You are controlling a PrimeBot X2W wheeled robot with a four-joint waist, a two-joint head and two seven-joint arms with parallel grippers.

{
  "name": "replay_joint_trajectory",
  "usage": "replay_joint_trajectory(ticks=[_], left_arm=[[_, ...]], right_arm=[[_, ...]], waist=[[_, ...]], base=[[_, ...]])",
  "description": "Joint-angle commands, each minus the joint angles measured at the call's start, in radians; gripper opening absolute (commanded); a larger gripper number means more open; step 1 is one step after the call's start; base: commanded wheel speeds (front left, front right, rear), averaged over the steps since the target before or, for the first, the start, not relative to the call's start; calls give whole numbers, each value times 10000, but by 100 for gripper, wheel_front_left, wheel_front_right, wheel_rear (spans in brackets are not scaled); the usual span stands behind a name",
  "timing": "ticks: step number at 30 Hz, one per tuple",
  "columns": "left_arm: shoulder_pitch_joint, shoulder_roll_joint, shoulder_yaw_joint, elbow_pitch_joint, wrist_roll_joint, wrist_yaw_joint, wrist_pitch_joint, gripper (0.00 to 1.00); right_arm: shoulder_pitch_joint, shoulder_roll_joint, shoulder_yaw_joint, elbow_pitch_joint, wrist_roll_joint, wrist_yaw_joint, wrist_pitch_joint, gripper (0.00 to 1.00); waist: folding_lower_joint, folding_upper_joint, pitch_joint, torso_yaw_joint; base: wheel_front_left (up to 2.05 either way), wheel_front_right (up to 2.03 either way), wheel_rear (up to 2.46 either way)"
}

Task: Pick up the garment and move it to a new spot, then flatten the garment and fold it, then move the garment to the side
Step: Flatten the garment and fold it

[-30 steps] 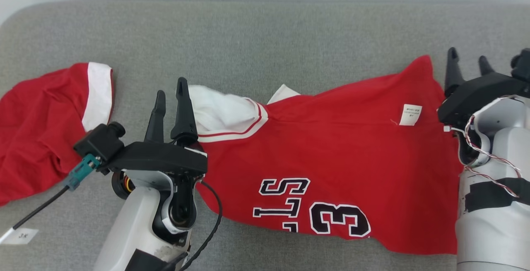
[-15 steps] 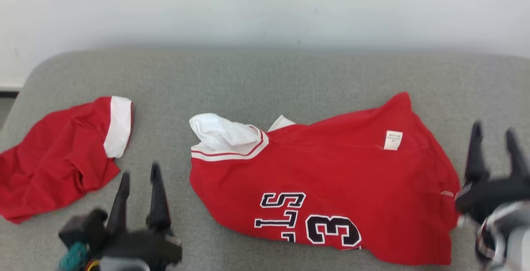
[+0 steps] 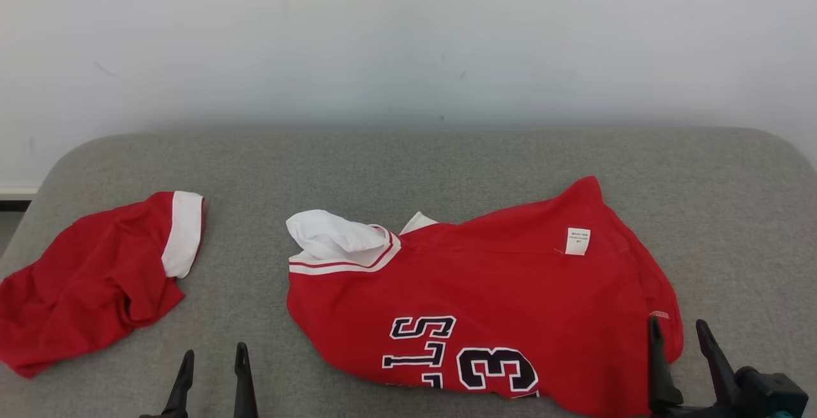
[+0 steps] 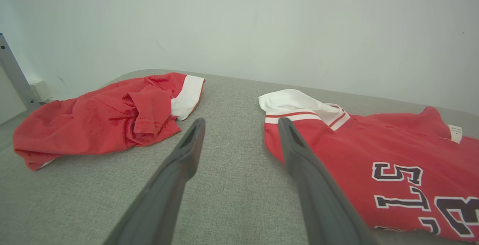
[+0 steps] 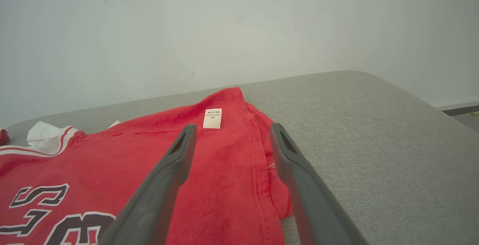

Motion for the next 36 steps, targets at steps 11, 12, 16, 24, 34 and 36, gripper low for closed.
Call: replay_joint_trajectory(ticks=[11, 12, 16, 24, 34, 36], left_arm=[[-2429, 181, 24, 2042, -461, -1075, 1423, 100], [-2840, 220, 48, 2341, -545, -1171, 1686, 100], [-4524, 349, 12, 3595, -686, -1611, 2595, 100], [-6967, 475, -220, 6205, -794, -2187, 4095, 100], [-8280, 858, -373, 7850, -641, -2459, 4484, 100], [-8457, 828, -466, 8090, -564, -2481, 4548, 100]], right_arm=[[-1078, 6, 769, -289, -885, -25, 794, 100], [-1239, 5, 885, -390, -1025, -25, 937, 100], [-1988, 0, 1403, -723, -1314, -26, 1413, 100], [-3276, 5, 2046, -985, -1500, -25, 1668, 100], [-3519, 9, 2050, -1033, -1444, -26, 1552, 100], [-3515, 10, 2053, -1065, -1447, -25, 1520, 100]], waist=[[3, 1, 280, -694], [3, 1, 421, -771], [3, 1, 1129, -1199], [3, 1, 2372, -1993], [3, 1, 3015, -2395], [3, 1, 3107, -2438]], base=[[0, 0, 0], [0, 0, 0], [0, 0, 0], [0, 0, 0], [0, 0, 0], [0, 0, 0]])
